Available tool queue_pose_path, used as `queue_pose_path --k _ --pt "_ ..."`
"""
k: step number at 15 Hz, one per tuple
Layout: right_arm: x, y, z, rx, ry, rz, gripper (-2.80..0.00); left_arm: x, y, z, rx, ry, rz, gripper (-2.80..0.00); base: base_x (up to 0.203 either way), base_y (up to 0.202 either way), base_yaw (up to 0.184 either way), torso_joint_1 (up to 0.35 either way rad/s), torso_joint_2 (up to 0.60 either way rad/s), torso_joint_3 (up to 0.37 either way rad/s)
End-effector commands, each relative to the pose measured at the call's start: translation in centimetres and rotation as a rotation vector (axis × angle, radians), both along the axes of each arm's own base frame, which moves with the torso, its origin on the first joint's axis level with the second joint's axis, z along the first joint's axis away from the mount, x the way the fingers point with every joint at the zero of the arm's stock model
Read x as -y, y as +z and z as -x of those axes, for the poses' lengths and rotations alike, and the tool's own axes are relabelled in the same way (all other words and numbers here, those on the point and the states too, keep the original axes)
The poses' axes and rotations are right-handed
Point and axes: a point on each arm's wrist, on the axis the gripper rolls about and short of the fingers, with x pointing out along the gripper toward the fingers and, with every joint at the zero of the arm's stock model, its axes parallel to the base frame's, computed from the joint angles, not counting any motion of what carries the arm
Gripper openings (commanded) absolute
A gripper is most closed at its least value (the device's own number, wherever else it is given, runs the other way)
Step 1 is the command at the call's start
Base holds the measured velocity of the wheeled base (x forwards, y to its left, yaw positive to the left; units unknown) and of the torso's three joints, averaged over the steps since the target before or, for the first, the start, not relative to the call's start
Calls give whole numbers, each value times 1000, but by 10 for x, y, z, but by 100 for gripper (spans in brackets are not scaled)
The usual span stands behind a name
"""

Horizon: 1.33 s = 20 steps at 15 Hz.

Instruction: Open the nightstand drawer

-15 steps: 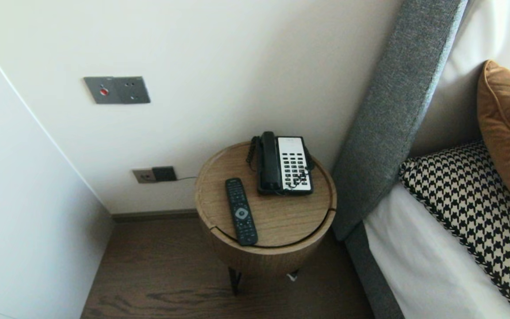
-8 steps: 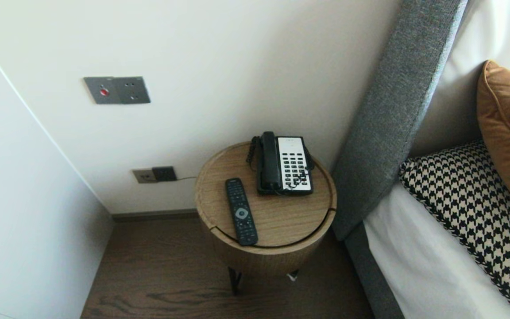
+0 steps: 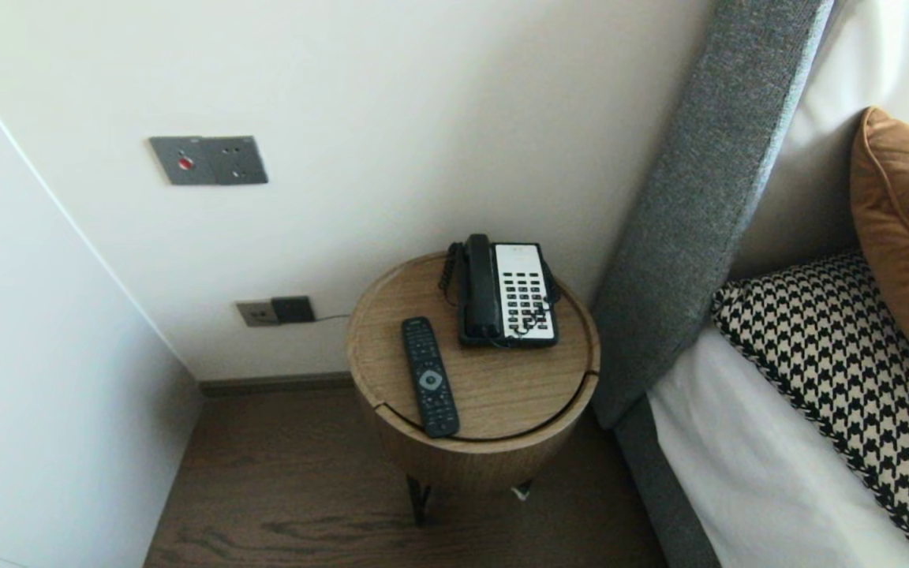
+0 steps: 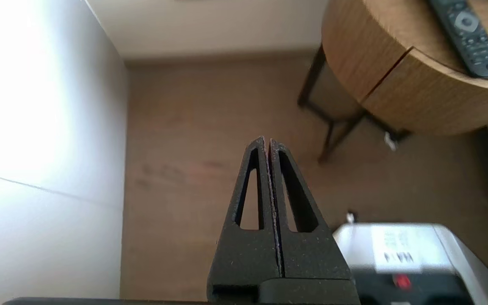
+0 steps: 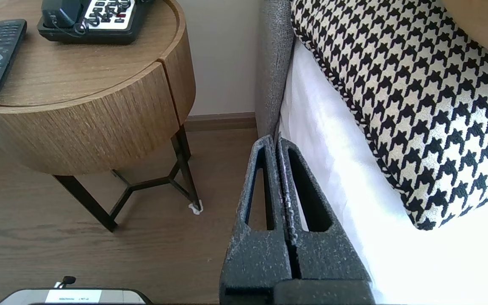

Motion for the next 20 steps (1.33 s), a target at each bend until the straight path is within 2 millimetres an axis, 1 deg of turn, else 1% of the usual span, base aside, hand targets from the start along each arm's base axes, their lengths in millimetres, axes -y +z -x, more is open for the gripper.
queue_pose_path --k 1,3,5,8,10,13,15,17,18,20 --pt "0 0 0 -2 0 1 -280 1 16 -46 -170 -25 3 -280 0 0 0 0 0 0" --pt "0 0 0 0 1 1 -280 8 25 -65 -238 -104 2 -280 0 0 0 0 0 0" --pt "0 0 0 -1 0 1 -280 19 29 -80 -300 -181 17 -280 0 0 0 0 0 0" --pt "0 0 0 -1 0 1 -280 41 26 -107 -420 -238 67 -280 0 0 0 0 0 0" --pt "0 0 0 -1 0 0 -280 65 23 -127 -509 -262 120 -280 0 0 0 0 0 0" --pt "0 0 0 -1 1 0 -280 107 17 -149 -597 -312 186 -280 0 0 0 0 0 0" --pt "0 0 0 0 0 0 -280 136 12 -164 -591 -363 214 -280 0 0 0 0 0 0" --pt "0 0 0 0 0 0 -280 166 6 -174 -573 -424 218 -280 0 0 0 0 0 0" --pt "0 0 0 0 0 1 -280 178 3 -180 -572 -436 222 -280 0 0 0 0 0 0" --pt "0 0 0 -1 0 1 -280 191 -5 -191 -584 -437 221 -280 0 0 0 0 0 0"
